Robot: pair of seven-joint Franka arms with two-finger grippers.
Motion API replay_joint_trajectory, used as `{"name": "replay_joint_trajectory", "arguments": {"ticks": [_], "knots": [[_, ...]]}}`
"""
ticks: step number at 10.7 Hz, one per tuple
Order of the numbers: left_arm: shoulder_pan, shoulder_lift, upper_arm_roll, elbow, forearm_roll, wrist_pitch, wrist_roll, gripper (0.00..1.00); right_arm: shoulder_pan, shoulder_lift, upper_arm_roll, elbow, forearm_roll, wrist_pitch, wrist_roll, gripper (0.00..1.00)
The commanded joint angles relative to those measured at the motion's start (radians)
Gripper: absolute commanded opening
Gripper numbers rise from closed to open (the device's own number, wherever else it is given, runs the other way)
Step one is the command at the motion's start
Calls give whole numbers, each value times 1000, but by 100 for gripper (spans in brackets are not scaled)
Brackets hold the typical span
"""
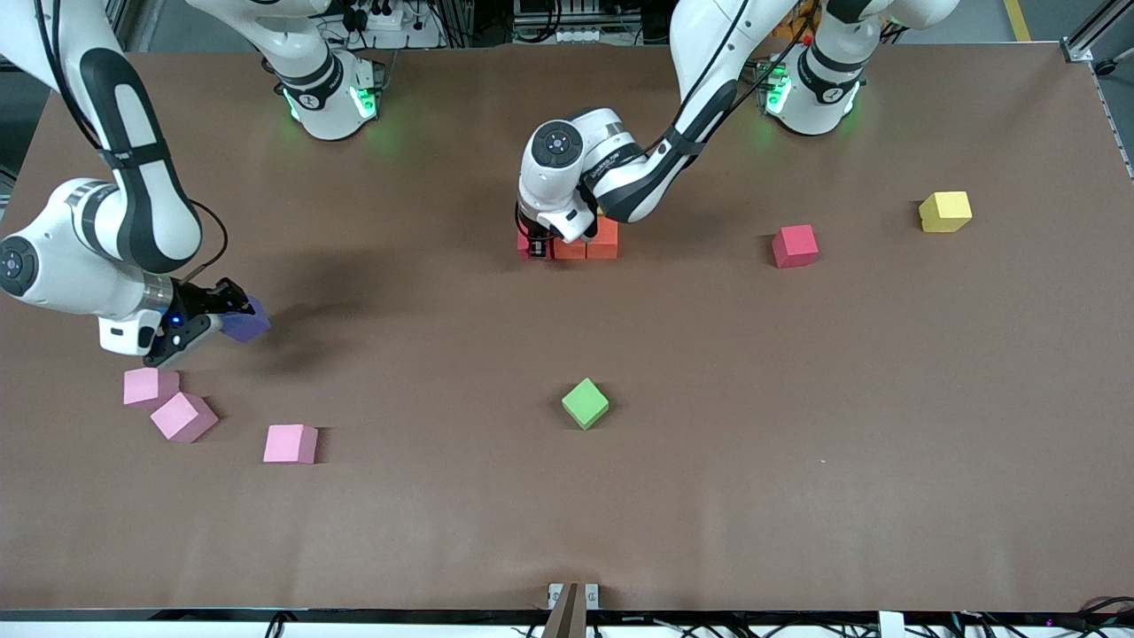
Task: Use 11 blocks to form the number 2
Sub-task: 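Lower the pink cube below the orange cubes while the right gripper grasps purple, then carry the purple cube toward the cluster while the left gripper releases pink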
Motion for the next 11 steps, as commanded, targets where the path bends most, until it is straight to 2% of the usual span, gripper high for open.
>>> {"name": "replay_joint_trajectory", "arguments": {"ticks": [1,6,9,11], "knots": [[-8,-8,8,-18,25,17,-30,3,94,-21,1,15,15,-15,121,24],[-5,-17,8,-35,25,17,-25,3,316,-9,1,68,16,29,525,24],[-3,-23,8,-35,27,15,-24,3,393,2,1,75,18,86,747,24],[-2,-25,8,-41,27,12,-22,3,424,10,0,77,97,92,778,24]]}}
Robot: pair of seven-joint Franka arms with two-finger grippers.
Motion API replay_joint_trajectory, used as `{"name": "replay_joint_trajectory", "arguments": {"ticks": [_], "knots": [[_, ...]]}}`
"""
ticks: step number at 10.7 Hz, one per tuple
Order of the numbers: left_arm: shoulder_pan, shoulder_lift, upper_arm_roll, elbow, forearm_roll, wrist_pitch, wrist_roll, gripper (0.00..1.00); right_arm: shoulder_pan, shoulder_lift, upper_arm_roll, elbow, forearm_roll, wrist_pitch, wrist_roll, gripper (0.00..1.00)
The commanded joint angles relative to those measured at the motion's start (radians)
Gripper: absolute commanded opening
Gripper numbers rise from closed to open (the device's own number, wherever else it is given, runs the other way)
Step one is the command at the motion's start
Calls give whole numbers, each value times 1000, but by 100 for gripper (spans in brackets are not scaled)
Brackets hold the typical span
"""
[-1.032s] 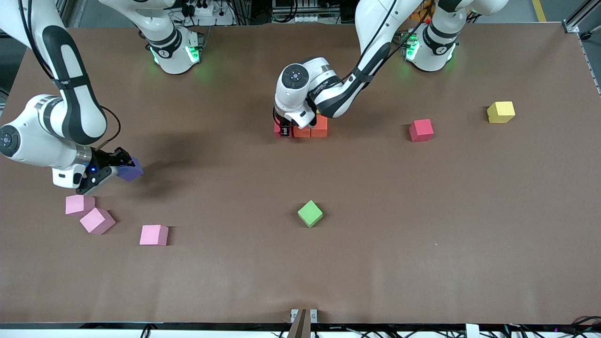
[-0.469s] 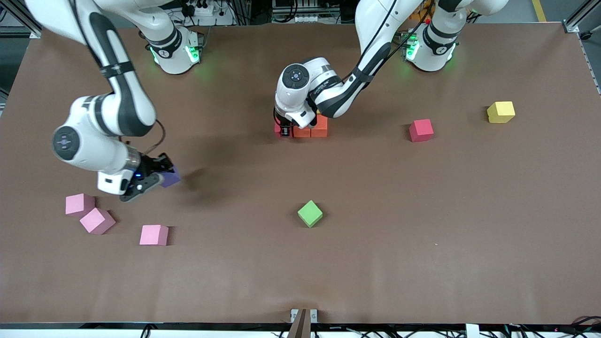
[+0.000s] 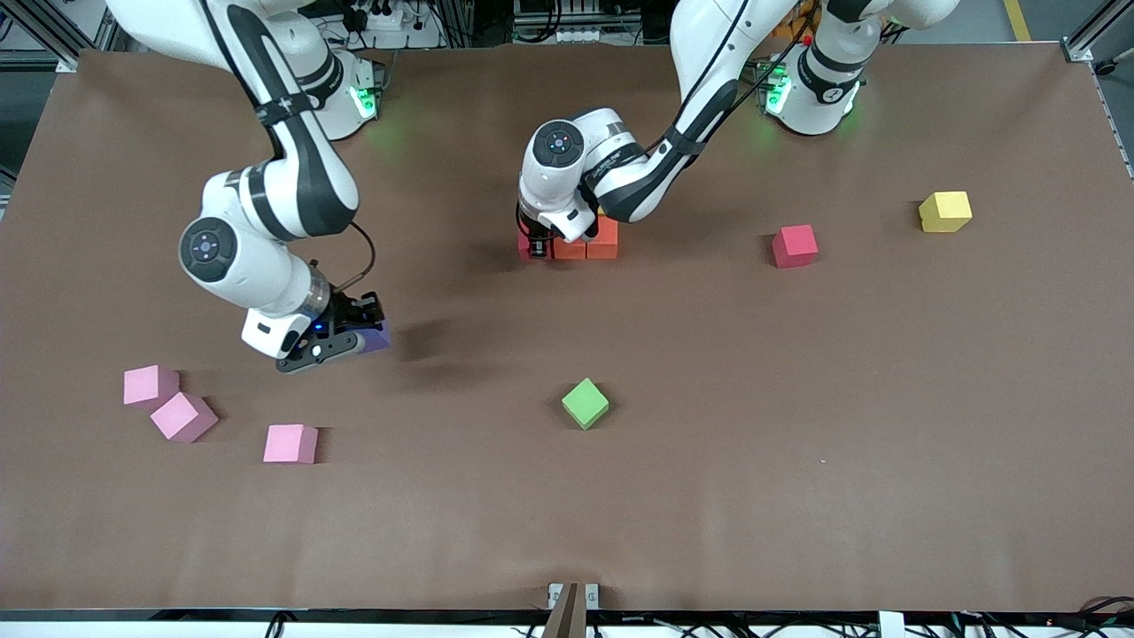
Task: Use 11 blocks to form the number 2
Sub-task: 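Carry the purple cube toward the cluster while the left gripper releases pink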
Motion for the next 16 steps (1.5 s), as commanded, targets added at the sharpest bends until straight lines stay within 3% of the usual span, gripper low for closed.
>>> {"name": "replay_joint_trajectory", "arguments": {"ticks": [1,5,6,8,9,10,16], "knots": [[-2,-24,8,-38,27,7,-22,3,23,17,-8,16,99,11,27,24],[3,-36,8,-58,27,6,-18,4,66,35,-10,44,126,37,91,24],[3,-36,8,-58,27,4,-18,8,83,43,-10,57,126,42,135,24],[1,-35,8,-58,27,4,-14,54,107,60,-8,64,126,75,180,24],[0,-35,8,-56,25,-3,-16,96,113,66,-10,64,127,83,188,24],[0,-35,8,-52,25,-25,-18,100,113,68,-8,64,127,86,191,24],[8,-52,8,-42,27,-28,10,100,156,69,-8,64,127,109,284,24]]}}
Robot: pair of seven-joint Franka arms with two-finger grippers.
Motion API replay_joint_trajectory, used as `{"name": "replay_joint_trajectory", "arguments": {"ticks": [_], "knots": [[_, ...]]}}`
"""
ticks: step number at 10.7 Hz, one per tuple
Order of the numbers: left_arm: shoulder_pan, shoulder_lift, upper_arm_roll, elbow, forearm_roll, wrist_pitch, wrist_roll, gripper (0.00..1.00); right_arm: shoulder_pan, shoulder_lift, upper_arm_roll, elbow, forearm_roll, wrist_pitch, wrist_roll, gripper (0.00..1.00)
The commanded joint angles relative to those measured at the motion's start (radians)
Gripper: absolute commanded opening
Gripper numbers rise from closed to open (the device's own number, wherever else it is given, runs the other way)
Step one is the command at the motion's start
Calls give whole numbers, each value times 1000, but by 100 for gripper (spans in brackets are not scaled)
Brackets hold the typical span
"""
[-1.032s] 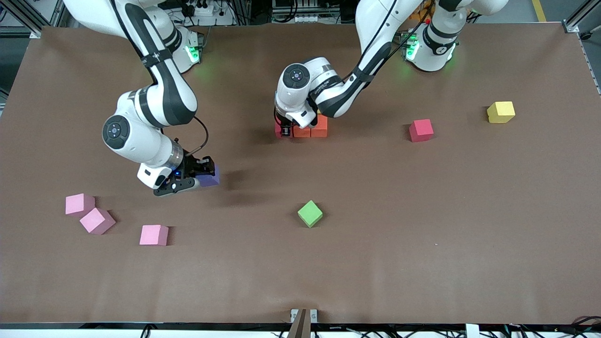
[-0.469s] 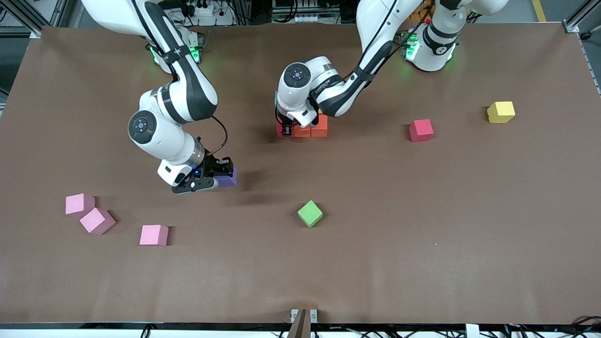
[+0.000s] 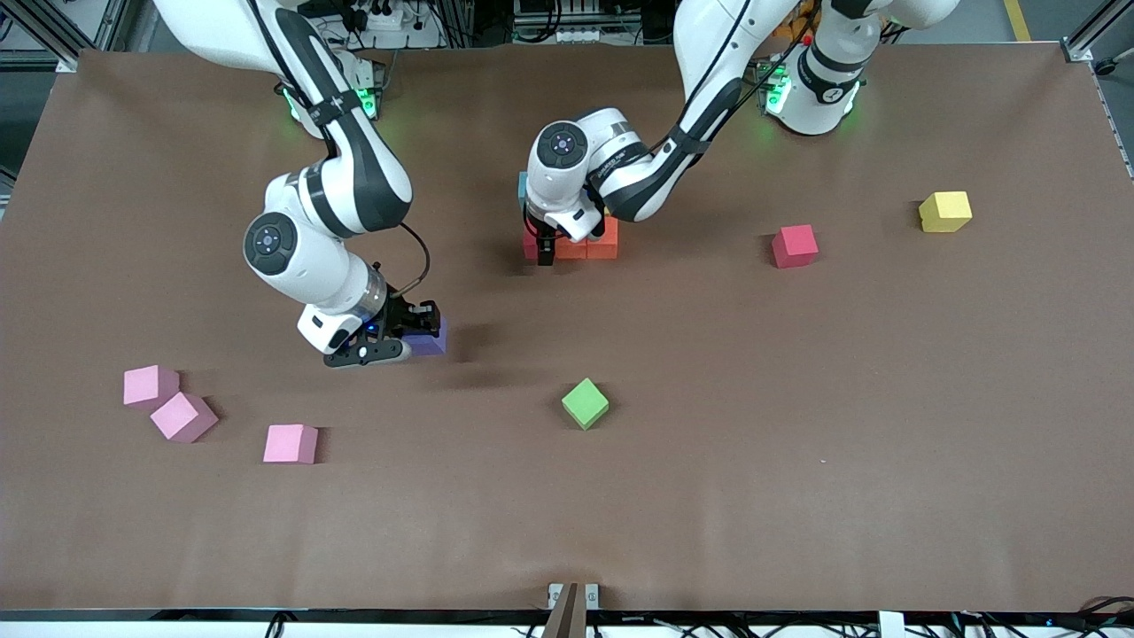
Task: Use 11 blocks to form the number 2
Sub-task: 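Carry the purple cube toward the cluster while the left gripper releases pink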
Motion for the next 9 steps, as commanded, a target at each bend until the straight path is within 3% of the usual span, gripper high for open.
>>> {"name": "replay_joint_trajectory", "arguments": {"ticks": [1,9], "knots": [[19,-44,0,-12,22,-14,32,100,67,19,-7,17,16,33,104,24],[75,-135,-17,-10,10,-81,75,100,178,71,-7,9,15,134,271,24]]}}
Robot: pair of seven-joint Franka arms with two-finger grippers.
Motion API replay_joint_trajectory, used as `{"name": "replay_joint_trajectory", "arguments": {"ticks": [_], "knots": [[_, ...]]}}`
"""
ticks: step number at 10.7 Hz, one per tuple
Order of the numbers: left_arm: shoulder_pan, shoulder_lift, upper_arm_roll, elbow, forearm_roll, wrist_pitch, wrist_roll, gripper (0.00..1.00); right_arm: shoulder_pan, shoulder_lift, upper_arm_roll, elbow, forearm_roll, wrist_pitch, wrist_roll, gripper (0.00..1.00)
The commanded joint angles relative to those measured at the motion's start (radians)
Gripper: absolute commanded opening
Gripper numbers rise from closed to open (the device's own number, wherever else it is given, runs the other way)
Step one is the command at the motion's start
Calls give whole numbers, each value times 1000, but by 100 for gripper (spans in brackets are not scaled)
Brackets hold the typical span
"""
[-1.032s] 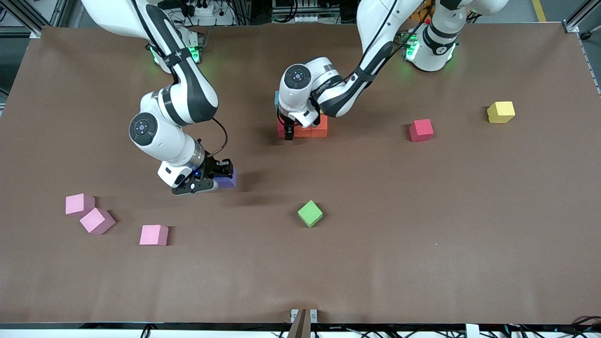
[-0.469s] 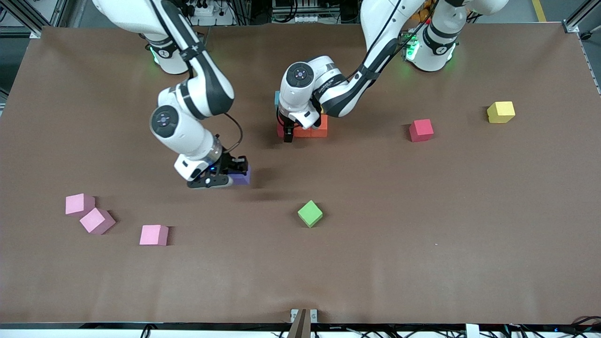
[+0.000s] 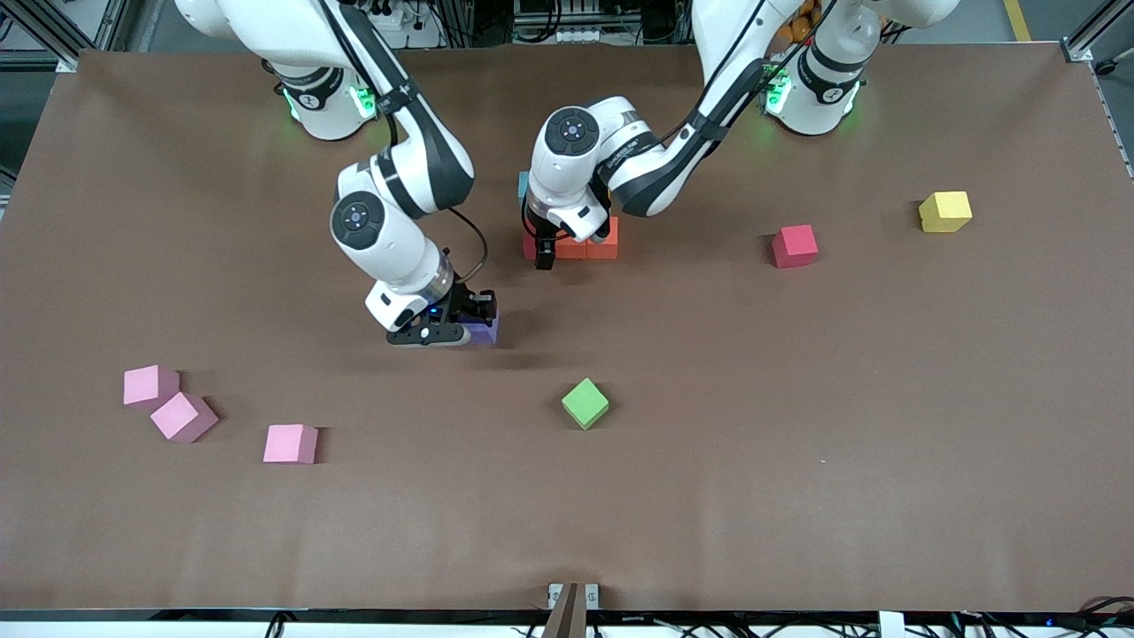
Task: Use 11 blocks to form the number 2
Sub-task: 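Place the purple cube beside the pink cube while the left gripper reaches green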
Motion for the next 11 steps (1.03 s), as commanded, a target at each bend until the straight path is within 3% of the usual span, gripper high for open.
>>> {"name": "replay_joint_trajectory", "arguments": {"ticks": [1,4,7,11], "knots": [[53,-61,-11,-16,8,-85,85,100,34,20,-8,9,15,27,55,24],[186,-84,-51,-16,6,-149,288,100,102,43,-9,7,13,64,145,24],[387,-90,-132,-16,6,-229,628,100,152,53,-9,-17,13,76,167,23],[487,-81,-133,30,17,-254,944,100,218,65,-8,-48,13,97,168,22]]}}
